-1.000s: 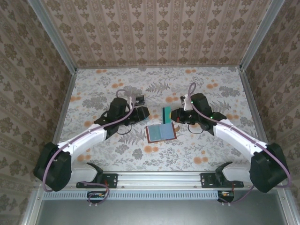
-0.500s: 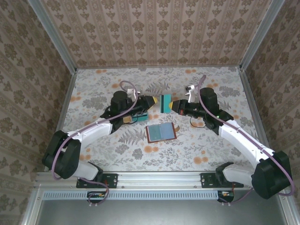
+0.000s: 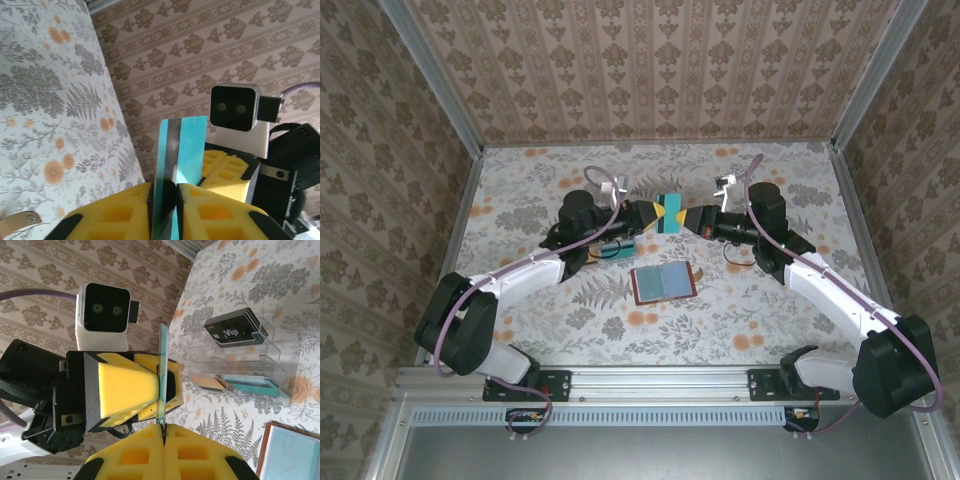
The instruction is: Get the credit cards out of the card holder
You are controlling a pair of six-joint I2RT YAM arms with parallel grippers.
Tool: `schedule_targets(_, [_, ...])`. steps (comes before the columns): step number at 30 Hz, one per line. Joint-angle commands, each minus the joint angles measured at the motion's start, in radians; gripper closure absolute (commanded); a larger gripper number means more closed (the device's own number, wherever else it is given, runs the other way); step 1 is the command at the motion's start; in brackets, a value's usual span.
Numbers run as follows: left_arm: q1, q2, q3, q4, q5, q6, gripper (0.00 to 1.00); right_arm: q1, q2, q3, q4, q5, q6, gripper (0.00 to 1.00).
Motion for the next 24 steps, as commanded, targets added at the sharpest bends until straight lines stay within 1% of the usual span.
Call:
schedule_targets(1, [-0.005,0.001,-0.01,0.153,0.042,-0.038,0.83,-0.007,0.007,-0.021,0.064,-0.044,0.03,1.0])
schedule_targets(3, [-0.007,-0.005,-0.01,0.155,0.044,-0.036,0.88,-0.008,0.004,-0.029,0.077,-0.047,0.035,1.0])
schedule_targets(10, [-0.007,-0.03,-0.012,0.117,0.049,-0.011,0.89,-0.019,-0.01,-0.052,0.084,-0.052,0.044,1.0])
schedule_targets(11, [-0.007,-0.034,-0.015,0.117,0.051,-0.009,0.92,-0.02,-0.012,-0.054,0.084,-0.052,0.045,1.0])
schedule_targets(12, [-0.006,-0.036,-0.012,0.117,0.054,-0.009,0.95,-0.022,-0.014,-0.056,0.081,-0.052,0.045,0.9])
schedule_targets(13, [-0.007,-0.039,-0.012,0.111,0.057,-0.004,0.97,-0.024,-0.016,-0.057,0.081,-0.052,0.045,0.77])
schedule_targets(14, [-0.007,-0.045,-0.009,0.099,0.06,0.004,0.98,-0.026,-0.019,-0.06,0.081,-0.053,0.045,0.7])
schedule_targets(15, [-0.007,-0.051,-0.006,0.077,0.062,0.015,1.0,-0.027,-0.022,-0.061,0.075,-0.052,0.044,0.59])
schedule_targets(16, [-0.005,-0.06,-0.002,0.042,0.065,0.037,1.0,-0.03,-0.029,-0.06,0.06,-0.047,0.036,0.44])
schedule_targets(17, [-0.004,-0.073,0.004,-0.006,0.066,0.066,1.0,-0.033,-0.036,-0.061,0.038,-0.038,0.027,0.31])
schedule_targets(18, [-0.002,-0.088,0.008,-0.052,0.063,0.098,1.0,-0.036,-0.044,-0.06,0.014,-0.028,0.016,0.21])
schedule_targets(20, [0.004,-0.126,0.023,-0.205,0.056,0.189,1.0,-0.04,-0.073,-0.057,-0.052,0.002,-0.025,0.1])
schedule_targets(21, [0.004,-0.144,0.042,-0.306,0.047,0.259,1.0,-0.04,-0.086,-0.054,-0.089,0.021,-0.045,0.07])
schedule_targets(23, [0.001,-0.184,0.107,-0.607,0.003,0.446,1.0,-0.04,-0.122,-0.057,-0.145,0.057,-0.082,0.01])
schedule_targets(24, [0.0,-0.197,0.134,-0.713,-0.025,0.522,1.0,-0.04,-0.137,-0.059,-0.165,0.072,-0.094,0.0])
